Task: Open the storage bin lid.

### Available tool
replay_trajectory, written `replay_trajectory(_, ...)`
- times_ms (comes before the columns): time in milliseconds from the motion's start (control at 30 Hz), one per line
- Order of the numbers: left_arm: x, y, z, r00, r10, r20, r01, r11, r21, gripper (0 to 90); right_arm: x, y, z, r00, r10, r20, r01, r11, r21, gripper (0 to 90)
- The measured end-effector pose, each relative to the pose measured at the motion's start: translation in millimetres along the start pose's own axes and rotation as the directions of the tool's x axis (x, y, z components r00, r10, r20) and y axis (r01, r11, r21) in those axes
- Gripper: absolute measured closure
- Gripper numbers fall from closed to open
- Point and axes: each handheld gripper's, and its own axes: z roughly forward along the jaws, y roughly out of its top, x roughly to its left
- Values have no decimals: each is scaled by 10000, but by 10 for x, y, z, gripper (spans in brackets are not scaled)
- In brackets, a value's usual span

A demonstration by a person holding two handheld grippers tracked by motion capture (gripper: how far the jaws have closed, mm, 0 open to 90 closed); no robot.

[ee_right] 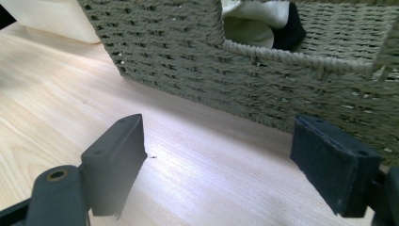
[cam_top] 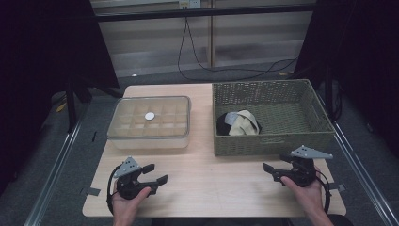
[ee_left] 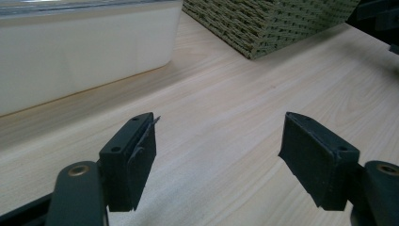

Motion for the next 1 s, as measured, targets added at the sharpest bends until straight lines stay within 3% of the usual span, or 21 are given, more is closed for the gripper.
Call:
replay_trajectory(133,2,-1,12,10000,34,-17,-34,9998,209,259,15,-9,27,9999,1,-146,2,9998,189,178)
replay_trajectory(300,-16,18,-3,9999,128,-95,-127,9999,60,250,35,-5,44,9990,-178,-421,187,9996,207,180)
replay_trajectory(367,-6,18,-25,9995,31,-327,-33,10000,-71,250,45,-12,71,9986,-95,-526,115,9992,380,193)
replay_trajectory(633,37,25,-81,9995,328,-24,-328,9994,105,259,156,56,62,9975,-238,-671,256,9993,258,222)
replay_trajectory(733,56,43,-112,9997,1,249,-7,9996,272,205,188,64,65,9969,-277,-732,300,9991,308,226)
replay_trajectory(800,45,56,-144,9992,73,399,-87,9994,341,160,206,75,79,9963,-237,-821,267,9990,361,239)
replay_trajectory(900,54,81,-201,9993,167,342,-177,9995,274,160,256,111,96,9949,-336,-955,374,9985,390,251)
replay_trajectory(1000,127,114,-290,9997,88,222,-94,9996,276,152,318,149,147,9886,-352,-1466,437,9975,552,270)
